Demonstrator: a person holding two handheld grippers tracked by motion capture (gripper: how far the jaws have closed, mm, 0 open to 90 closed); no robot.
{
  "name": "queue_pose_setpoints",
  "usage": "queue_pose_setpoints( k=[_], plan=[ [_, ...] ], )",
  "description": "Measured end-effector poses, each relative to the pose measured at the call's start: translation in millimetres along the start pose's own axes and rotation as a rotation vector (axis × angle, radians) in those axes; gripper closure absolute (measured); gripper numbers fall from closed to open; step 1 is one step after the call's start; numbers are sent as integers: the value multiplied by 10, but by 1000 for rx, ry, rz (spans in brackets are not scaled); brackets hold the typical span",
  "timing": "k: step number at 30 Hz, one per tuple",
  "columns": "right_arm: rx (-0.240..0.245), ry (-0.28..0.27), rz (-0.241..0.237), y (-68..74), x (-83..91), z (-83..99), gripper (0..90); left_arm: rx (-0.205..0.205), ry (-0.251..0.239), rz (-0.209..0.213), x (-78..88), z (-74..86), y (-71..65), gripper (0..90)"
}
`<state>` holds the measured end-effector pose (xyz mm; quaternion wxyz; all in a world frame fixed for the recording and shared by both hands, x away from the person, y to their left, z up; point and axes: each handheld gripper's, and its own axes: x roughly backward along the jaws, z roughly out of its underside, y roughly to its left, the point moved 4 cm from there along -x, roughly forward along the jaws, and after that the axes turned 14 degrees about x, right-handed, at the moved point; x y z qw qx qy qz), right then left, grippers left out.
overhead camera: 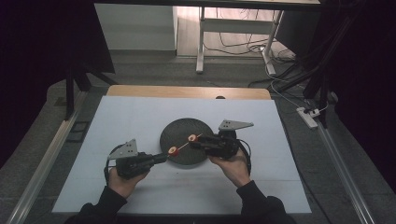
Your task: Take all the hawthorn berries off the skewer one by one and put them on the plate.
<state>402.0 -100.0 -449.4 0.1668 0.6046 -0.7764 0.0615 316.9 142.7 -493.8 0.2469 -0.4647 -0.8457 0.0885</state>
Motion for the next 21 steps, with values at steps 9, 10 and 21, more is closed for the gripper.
queue_pose_setpoints(
  k=[9,10,21],
  plan=[
    [15,11,2,-16,-2,-1,624,-7,0,-4,9,-2,3,899],
    [16,11,1,-18,-4,0,624,-9,0,-6,10,-3,2,899],
    [-39,-72,129,-240,246,-36,625,-3,-15,-31,122,-5,72,899]
  ],
)
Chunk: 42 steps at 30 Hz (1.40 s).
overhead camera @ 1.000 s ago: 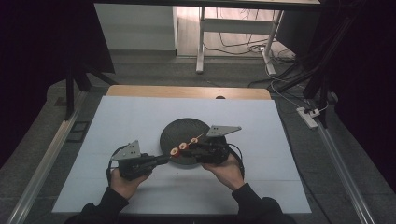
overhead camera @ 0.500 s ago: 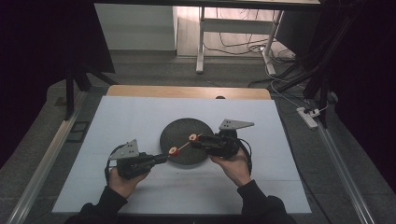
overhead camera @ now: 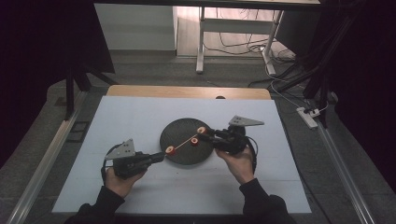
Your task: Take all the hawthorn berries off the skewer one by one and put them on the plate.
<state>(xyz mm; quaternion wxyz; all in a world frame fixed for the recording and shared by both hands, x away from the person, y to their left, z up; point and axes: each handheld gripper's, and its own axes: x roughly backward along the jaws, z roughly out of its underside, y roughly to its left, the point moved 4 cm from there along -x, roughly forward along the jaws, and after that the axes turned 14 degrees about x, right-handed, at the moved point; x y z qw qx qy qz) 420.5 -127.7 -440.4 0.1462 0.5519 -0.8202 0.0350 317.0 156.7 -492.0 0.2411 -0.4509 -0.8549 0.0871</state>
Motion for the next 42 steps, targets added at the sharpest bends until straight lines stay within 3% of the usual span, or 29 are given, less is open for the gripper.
queue_pose_setpoints(
  k=[2,5,15,29,42],
  plan=[
    [-20,-10,39,-113,118,-12,625,13,-14,3,27,-10,25,899],
    [6,10,87,-177,196,-5,626,15,-10,1,11,-5,27,899],
    [75,73,106,-130,92,49,624,31,-15,-11,0,7,39,897],
    [186,229,137,-149,-269,390,622,39,-20,-12,-7,13,47,897],
    [212,339,119,-150,-617,739,621,41,-17,-14,-11,15,52,896]
  ],
)
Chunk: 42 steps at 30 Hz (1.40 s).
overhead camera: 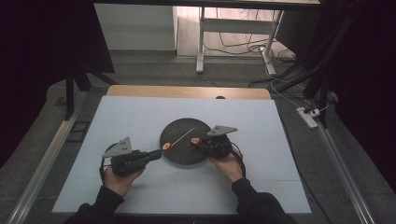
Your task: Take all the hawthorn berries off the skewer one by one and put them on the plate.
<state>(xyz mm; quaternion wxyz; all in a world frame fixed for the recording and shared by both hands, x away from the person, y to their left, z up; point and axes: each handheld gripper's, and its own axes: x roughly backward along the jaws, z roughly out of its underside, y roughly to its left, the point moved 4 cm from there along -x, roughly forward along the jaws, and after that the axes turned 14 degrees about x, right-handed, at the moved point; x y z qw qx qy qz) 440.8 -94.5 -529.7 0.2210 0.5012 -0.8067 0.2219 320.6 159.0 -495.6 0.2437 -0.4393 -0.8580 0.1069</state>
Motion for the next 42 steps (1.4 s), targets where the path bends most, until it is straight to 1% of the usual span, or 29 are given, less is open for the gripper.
queue_pose_setpoints(
  k=[3,8,12,13,14,20,22,25,27,30,31,34,38,42],
  plan=[
    [8,23,-13,41,-89,44,620,1,1,0,-1,1,0,896],
    [39,63,-25,102,-202,99,619,1,1,-1,-2,1,-1,896],
    [54,79,-22,128,-233,115,605,1,1,-1,0,1,1,896],
    [53,77,-20,127,-228,111,576,2,1,-1,0,1,1,896],
    [46,70,-17,127,-224,104,551,2,1,-1,-1,1,1,896],
    [31,39,-6,110,-139,49,509,4,1,-3,-2,1,3,896],
    [20,25,-5,105,-84,20,493,4,1,-5,-3,2,4,896],
    [1,-6,-4,91,10,-34,446,4,1,-5,-5,2,2,896],
    [-20,-26,-11,83,72,-73,394,4,0,-5,-8,2,-1,896],
    [-49,-48,-43,75,142,-121,319,3,-1,-6,-9,3,-1,896],
    [-55,-53,-44,76,160,-132,296,3,-1,-7,-8,3,-1,896],
    [-56,-61,-51,96,213,-163,220,3,-4,-7,-6,1,0,896],
    [-72,-103,-72,121,295,-232,129,3,-8,-5,-4,-3,-4,896],
    [-74,-144,-89,159,364,-312,61,4,-12,-2,-6,-5,-11,896]
  ],
)
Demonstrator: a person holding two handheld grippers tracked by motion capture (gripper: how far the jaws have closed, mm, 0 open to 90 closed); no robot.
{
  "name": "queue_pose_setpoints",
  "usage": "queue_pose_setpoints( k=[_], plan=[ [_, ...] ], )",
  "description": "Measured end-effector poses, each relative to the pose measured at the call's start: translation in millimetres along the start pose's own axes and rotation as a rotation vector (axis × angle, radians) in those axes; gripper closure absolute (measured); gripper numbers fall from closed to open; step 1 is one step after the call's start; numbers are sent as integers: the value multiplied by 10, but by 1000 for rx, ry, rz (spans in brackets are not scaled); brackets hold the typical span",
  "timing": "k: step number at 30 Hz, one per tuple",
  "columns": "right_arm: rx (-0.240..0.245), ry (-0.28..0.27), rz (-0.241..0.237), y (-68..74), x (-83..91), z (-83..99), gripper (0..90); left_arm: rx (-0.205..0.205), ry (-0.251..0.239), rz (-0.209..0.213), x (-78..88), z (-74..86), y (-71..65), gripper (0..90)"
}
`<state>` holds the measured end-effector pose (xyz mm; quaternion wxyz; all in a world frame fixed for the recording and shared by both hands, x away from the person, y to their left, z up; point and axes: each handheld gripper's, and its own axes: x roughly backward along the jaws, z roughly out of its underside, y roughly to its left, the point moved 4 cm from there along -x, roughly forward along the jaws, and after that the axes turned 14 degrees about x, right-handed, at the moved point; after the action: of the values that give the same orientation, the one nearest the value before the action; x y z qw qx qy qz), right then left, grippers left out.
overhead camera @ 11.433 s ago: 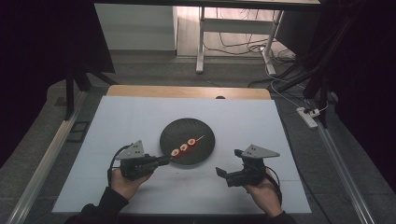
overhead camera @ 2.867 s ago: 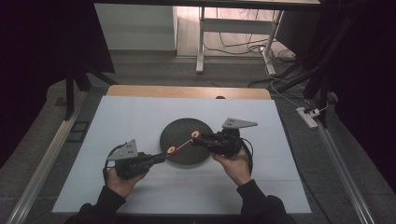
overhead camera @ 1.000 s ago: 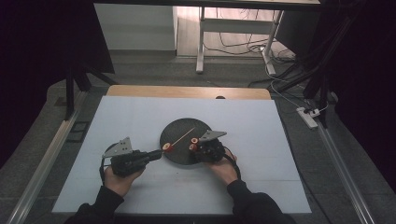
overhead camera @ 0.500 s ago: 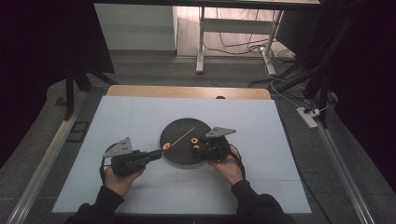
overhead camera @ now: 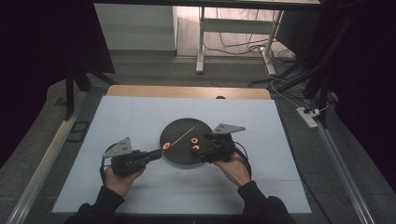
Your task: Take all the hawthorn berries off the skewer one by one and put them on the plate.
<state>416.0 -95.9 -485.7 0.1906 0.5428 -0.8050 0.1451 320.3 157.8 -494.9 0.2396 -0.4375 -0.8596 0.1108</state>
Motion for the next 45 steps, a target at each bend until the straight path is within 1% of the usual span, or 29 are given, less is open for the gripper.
queue_pose_setpoints(
  k=[5,8,9,12,14,18,19,22,23,25,28,29,30,33,36,39,42,44,45],
  plan=[
    [18,-28,-33,100,21,-79,0,2,-3,9,-10,-4,-17,896],
    [41,-34,-52,168,16,-104,0,0,-2,16,-29,-3,-37,896],
    [41,-38,-62,188,14,-111,0,-1,-1,19,-37,-3,-44,896],
    [17,-49,-112,247,-9,-133,0,-5,1,24,-63,-2,-66,896],
    [20,-49,-120,284,-28,-145,0,-5,3,28,-80,-1,-81,896],
    [17,-26,-131,357,-76,-156,0,-5,4,34,-114,3,-106,896],
    [16,-25,-142,375,-84,-159,0,-6,5,37,-122,4,-113,896],
    [-1,-49,-160,425,-110,-184,16,-9,10,40,-146,6,-129,896],
    [3,-50,-165,441,-114,-191,32,-9,11,42,-153,8,-134,896],
    [12,-57,-156,464,-112,-206,119,-11,12,43,-165,9,-142,896],
    [1,-76,-181,471,-92,-221,277,-12,13,46,-175,10,-153,896],
    [-5,-81,-196,469,-86,-222,328,-12,13,47,-176,10,-156,896],
    [-10,-86,-211,468,-84,-222,352,-13,13,49,-178,9,-158,896],
    [-7,-82,-220,464,-79,-212,415,-10,12,54,-182,10,-162,896],
    [-10,-89,-234,471,-86,-209,451,-10,12,61,-186,10,-166,896],
    [10,-83,-242,483,-90,-206,483,-10,13,68,-189,11,-169,896],
    [12,-87,-251,489,-84,-209,535,-13,18,75,-195,15,-173,896],
    [20,-89,-255,489,-78,-208,588,-14,22,75,-198,17,-173,896],
    [24,-88,-256,492,-77,-207,589,-14,24,75,-198,18,-172,897]
  ],
)
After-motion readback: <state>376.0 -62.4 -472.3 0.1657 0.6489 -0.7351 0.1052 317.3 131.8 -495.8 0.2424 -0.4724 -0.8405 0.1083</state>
